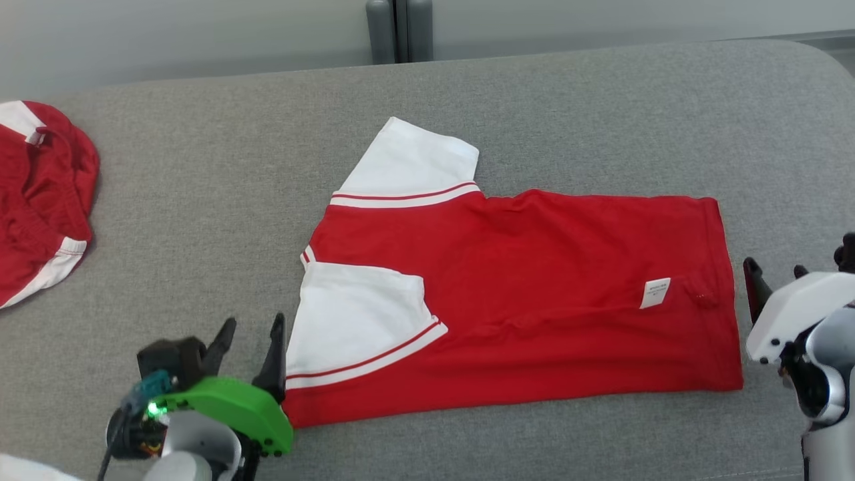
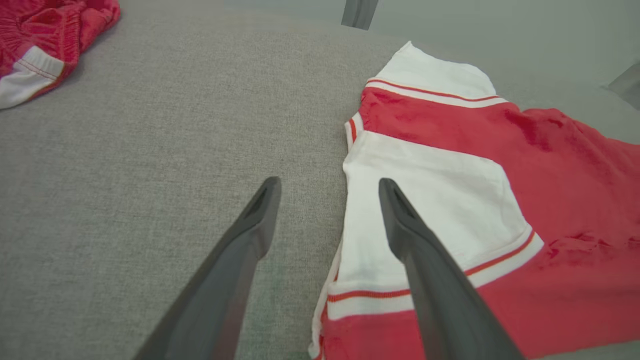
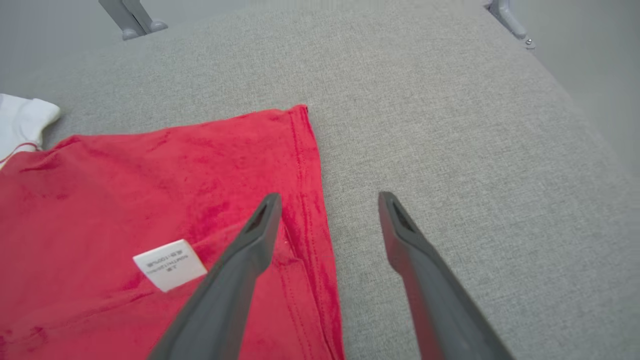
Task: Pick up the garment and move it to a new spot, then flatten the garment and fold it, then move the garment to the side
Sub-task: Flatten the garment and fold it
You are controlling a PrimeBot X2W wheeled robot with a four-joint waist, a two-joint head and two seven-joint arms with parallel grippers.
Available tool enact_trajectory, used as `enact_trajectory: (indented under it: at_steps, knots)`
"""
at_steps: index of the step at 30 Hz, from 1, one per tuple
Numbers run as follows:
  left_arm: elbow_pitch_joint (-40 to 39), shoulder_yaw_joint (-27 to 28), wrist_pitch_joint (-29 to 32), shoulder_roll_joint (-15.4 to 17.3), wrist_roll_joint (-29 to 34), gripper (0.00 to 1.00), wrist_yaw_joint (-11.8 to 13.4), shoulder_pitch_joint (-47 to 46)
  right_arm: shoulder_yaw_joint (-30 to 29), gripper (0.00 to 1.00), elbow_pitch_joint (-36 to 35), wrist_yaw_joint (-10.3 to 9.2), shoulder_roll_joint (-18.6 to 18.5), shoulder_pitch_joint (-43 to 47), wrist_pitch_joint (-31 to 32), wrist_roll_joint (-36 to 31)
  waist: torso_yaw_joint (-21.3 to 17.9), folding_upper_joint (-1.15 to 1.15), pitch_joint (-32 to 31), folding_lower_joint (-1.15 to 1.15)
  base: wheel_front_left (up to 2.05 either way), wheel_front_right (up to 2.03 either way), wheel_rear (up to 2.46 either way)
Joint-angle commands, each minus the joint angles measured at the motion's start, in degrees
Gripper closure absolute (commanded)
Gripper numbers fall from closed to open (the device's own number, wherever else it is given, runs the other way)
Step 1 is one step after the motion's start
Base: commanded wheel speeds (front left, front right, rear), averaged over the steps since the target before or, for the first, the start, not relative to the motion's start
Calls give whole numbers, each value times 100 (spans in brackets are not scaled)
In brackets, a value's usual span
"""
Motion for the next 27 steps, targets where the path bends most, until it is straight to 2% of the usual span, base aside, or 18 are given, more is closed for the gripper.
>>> enact_trajectory:
  at_steps: [1,5,13,20,27]
  knots:
    - [21,-40,163,84,101,0,-33,-310,98,0,-26,-8,-97,-186,189,8,-38,0,58,0,0,0,0]
    - [449,-190,718,141,123,0,-259,-1265,481,0,92,-8,-450,-724,699,89,-129,0,259,0,0,0,0]
    - [1675,-318,1724,-170,-94,0,-593,-3220,1162,0,511,-8,-936,-1847,1386,483,-359,0,985,0,0,0,0]
    - [2614,-350,1902,-303,52,0,-729,-4634,1862,0,882,-8,-1109,-2698,1326,789,-741,0,1673,0,0,0,0]
    - [3273,-505,1909,-442,177,0,-932,-5435,2396,0,1106,-8,-1149,-3178,1020,1069,-1047,0,2110,0,0,0,0]
